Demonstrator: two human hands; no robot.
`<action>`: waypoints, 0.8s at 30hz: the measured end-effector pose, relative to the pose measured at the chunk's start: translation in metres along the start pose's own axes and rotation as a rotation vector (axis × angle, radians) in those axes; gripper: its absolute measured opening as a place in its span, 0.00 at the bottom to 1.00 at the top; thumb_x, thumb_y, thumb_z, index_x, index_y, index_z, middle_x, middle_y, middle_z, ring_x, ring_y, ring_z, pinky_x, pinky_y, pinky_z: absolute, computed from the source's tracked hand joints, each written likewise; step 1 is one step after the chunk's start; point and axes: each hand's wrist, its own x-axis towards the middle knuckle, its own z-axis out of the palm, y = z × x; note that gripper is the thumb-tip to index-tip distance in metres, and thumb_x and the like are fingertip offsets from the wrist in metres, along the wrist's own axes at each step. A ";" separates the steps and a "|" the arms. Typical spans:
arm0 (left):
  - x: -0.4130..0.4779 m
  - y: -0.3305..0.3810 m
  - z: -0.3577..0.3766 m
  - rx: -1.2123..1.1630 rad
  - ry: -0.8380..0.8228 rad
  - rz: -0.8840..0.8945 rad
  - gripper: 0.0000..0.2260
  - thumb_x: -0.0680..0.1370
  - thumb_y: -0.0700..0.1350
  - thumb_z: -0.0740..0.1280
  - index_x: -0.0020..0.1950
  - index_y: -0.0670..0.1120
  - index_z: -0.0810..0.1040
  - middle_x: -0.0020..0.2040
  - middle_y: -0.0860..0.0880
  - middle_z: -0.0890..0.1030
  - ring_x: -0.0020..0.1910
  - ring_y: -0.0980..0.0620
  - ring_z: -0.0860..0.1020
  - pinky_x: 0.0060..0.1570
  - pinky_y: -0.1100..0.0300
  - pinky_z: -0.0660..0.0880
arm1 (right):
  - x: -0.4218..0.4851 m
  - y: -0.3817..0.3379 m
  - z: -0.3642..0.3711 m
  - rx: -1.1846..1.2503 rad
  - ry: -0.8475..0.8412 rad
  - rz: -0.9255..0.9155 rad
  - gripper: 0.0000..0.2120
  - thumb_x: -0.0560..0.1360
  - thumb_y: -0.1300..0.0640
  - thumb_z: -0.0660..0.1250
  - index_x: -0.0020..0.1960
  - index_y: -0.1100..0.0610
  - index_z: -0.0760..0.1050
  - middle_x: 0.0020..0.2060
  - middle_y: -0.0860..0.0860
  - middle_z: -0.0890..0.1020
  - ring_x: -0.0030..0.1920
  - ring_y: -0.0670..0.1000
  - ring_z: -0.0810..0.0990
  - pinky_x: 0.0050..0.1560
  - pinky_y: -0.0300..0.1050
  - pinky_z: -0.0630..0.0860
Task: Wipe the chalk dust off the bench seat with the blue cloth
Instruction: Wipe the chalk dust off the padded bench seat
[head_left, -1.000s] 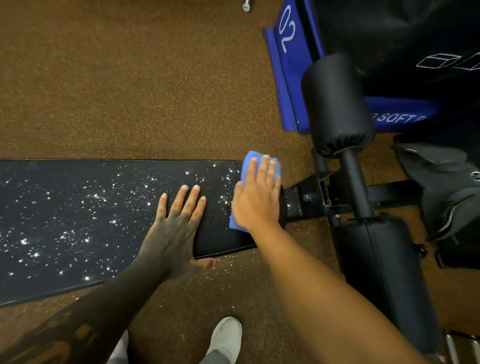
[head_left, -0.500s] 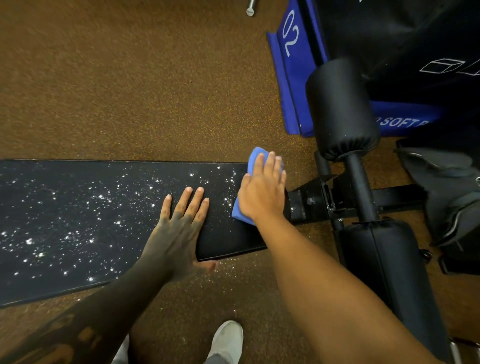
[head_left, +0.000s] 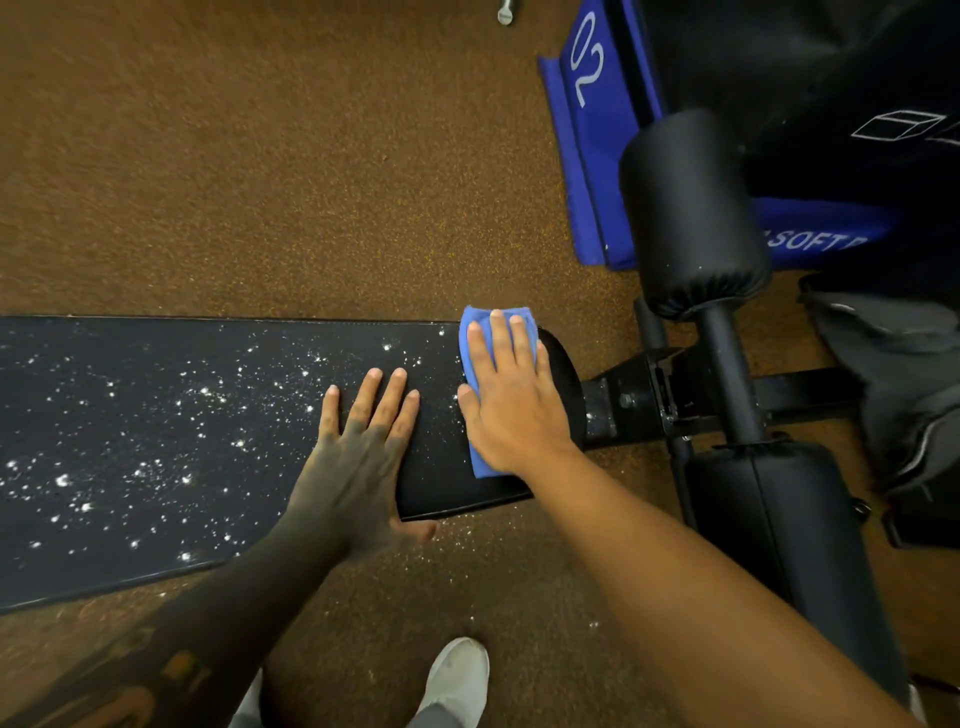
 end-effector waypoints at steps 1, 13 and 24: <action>0.000 0.001 -0.001 -0.008 -0.005 -0.014 0.63 0.60 0.82 0.54 0.81 0.41 0.47 0.82 0.40 0.44 0.81 0.39 0.44 0.76 0.31 0.48 | -0.003 0.002 0.001 0.009 -0.014 -0.008 0.34 0.79 0.43 0.53 0.80 0.54 0.47 0.79 0.56 0.48 0.78 0.58 0.43 0.76 0.60 0.49; 0.002 0.001 -0.007 -0.027 0.000 -0.058 0.63 0.60 0.84 0.52 0.81 0.43 0.41 0.82 0.41 0.37 0.80 0.40 0.36 0.76 0.31 0.43 | -0.023 -0.013 0.007 0.026 -0.034 0.014 0.32 0.80 0.43 0.50 0.80 0.53 0.46 0.79 0.56 0.46 0.78 0.59 0.40 0.76 0.62 0.47; 0.002 -0.002 -0.008 -0.035 0.012 -0.061 0.67 0.58 0.85 0.53 0.80 0.40 0.41 0.81 0.41 0.36 0.80 0.42 0.35 0.78 0.35 0.42 | -0.035 -0.028 0.004 0.070 0.002 0.028 0.32 0.80 0.47 0.52 0.80 0.54 0.46 0.79 0.56 0.46 0.78 0.58 0.40 0.76 0.60 0.45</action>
